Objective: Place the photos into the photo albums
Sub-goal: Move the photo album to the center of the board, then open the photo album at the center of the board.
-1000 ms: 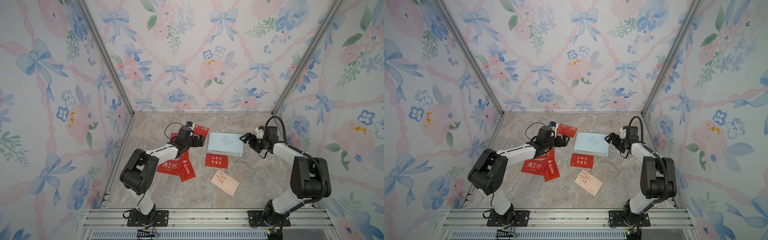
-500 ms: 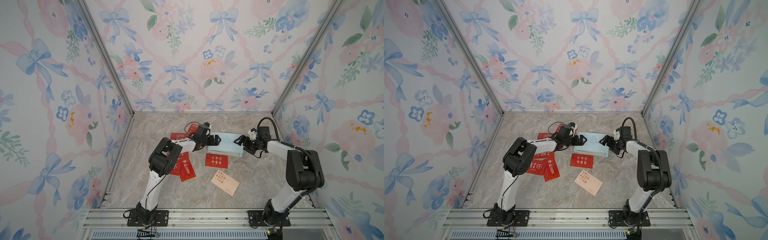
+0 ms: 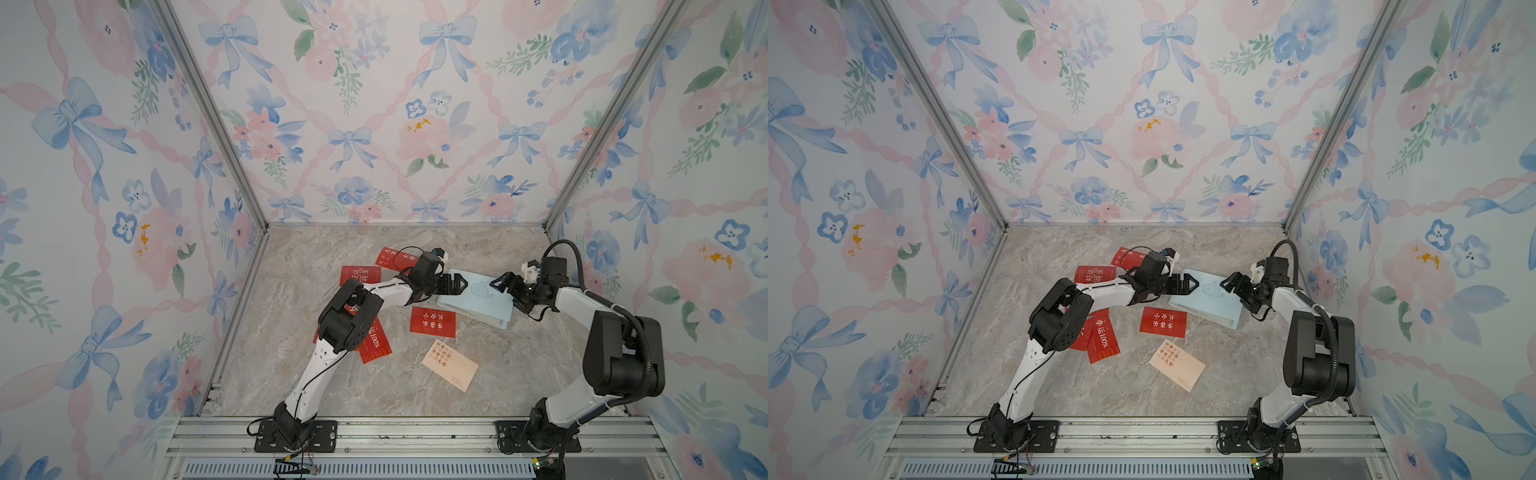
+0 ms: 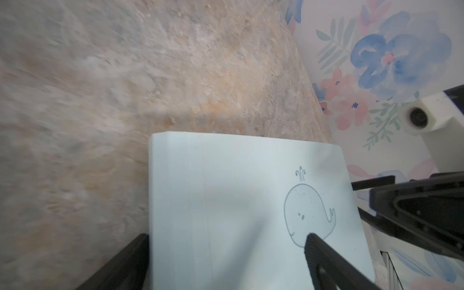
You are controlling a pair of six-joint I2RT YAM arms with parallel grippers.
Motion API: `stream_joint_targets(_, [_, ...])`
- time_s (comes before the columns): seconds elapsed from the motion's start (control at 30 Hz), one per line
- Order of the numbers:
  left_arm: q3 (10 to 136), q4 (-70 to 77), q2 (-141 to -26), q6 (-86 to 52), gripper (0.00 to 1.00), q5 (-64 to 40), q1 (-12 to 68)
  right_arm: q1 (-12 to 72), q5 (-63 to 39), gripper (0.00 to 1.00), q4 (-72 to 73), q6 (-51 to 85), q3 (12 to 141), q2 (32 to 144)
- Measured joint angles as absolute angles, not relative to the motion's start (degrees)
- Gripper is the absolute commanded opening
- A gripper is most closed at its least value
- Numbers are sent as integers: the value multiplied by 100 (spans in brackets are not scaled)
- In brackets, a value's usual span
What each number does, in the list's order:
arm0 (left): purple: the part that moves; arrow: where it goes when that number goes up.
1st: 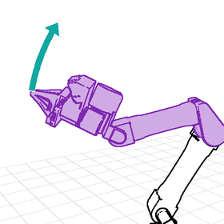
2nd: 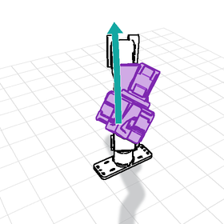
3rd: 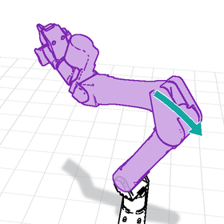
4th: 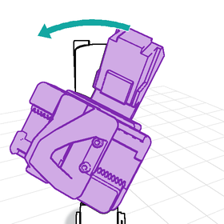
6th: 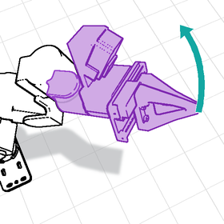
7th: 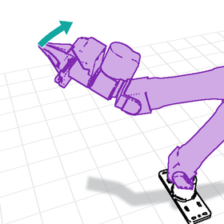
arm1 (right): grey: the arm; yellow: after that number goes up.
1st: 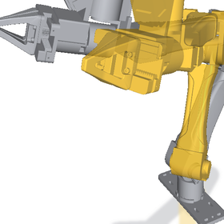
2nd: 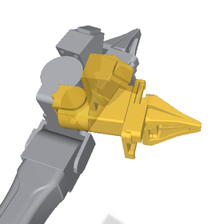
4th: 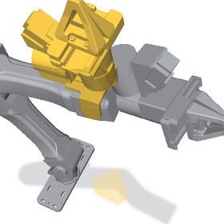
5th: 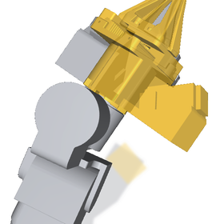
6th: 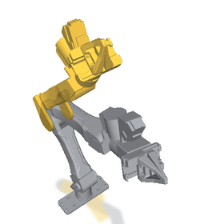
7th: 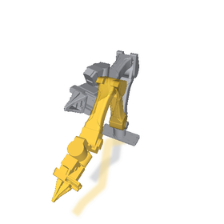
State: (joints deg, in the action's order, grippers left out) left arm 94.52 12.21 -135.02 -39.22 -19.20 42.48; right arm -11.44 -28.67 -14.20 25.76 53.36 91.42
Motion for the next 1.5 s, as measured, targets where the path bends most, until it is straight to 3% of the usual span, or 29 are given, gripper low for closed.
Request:
stream_joint_targets(0.3, [9454, 1216, -13509, -4119, 98, -2045, 4685, -1824, -2342, 93, -2602, 2180, 5087, 8237])
stream_joint_targets(1.5, [9273, 1361, -13432, -4104, 98, -2091, 4713, -1354, -1907, 92, -2952, 2053, 4982, 8910])
